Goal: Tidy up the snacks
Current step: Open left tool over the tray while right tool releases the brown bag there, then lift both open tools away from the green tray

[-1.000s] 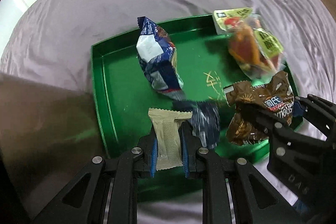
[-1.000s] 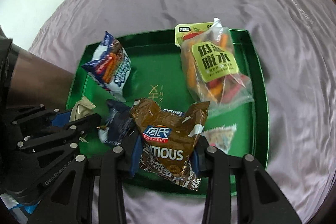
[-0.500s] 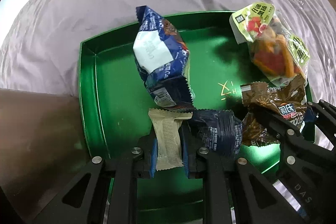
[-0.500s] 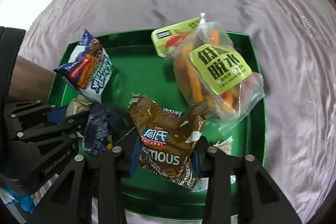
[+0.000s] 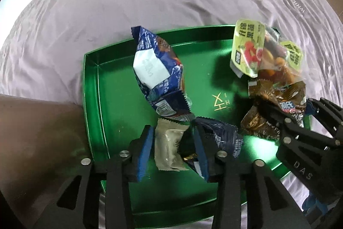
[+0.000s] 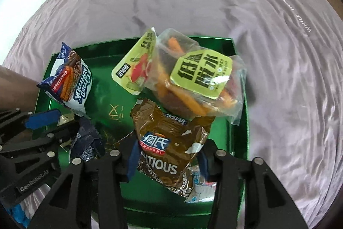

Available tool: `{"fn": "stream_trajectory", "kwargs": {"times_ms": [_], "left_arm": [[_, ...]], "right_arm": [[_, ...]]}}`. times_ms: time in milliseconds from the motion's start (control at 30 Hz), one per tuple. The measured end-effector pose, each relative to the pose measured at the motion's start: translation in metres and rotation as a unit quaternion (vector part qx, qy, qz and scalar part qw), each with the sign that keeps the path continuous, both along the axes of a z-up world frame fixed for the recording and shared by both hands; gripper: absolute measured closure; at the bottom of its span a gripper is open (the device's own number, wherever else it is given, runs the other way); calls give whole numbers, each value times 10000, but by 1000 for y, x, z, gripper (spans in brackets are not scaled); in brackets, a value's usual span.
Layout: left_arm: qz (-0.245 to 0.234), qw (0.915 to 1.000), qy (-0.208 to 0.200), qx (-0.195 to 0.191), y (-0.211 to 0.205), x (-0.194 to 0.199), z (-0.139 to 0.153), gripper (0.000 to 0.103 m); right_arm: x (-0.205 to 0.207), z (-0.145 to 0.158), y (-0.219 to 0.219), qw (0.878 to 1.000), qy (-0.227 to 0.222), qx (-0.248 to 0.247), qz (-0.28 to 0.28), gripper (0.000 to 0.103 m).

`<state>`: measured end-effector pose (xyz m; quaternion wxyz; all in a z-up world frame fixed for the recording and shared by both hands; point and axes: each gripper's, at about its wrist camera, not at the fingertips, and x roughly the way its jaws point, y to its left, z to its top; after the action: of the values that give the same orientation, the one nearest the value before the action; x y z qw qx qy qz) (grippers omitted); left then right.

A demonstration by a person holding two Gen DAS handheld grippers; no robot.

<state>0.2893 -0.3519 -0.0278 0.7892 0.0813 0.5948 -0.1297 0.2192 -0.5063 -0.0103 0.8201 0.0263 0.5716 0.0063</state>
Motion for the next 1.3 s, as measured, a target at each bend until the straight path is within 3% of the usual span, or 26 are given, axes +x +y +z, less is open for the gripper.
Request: {"fn": "stream_trajectory", "kwargs": {"times_ms": [33, 167, 200, 300, 500, 867, 1033, 1100, 1300], "left_arm": [[0, 10000, -30, 10, 0, -2, 2, 60], [-26, 9999, -131, 7, -3, -5, 14, 55], [-15, 9999, -141, 1, -9, -7, 16, 55], [20, 9997, -226, -3, -11, -13, 27, 51], [-52, 9993, -349, -144, -12, -24, 49, 49], [-585, 9959, -648, -248, -20, -66, 92, 47], [-598, 9942, -852, -257, -18, -70, 104, 47], [-570, 9937, -940, -227, -17, -70, 106, 39], [-483, 9927, -1099, -95, -14, -76, 107, 34]], "right_arm": [[-3, 2, -3, 10000, -18, 24, -22, 74], [-8, 11, -7, 9999, -50, 75, -76, 71], [-12, 14, -9, 9999, -67, 79, -80, 66], [-21, 26, -10, 9998, -163, 82, -110, 38], [-41, 59, -11, 9990, -391, -21, -210, 31], [-85, 104, -10, 9948, -642, -393, -682, 29], [-104, 114, -8, 9927, -685, -448, -882, 28], [-109, 117, -6, 9919, -685, -489, -954, 28], [-122, 118, 1, 9917, -548, -630, -977, 28]]}}
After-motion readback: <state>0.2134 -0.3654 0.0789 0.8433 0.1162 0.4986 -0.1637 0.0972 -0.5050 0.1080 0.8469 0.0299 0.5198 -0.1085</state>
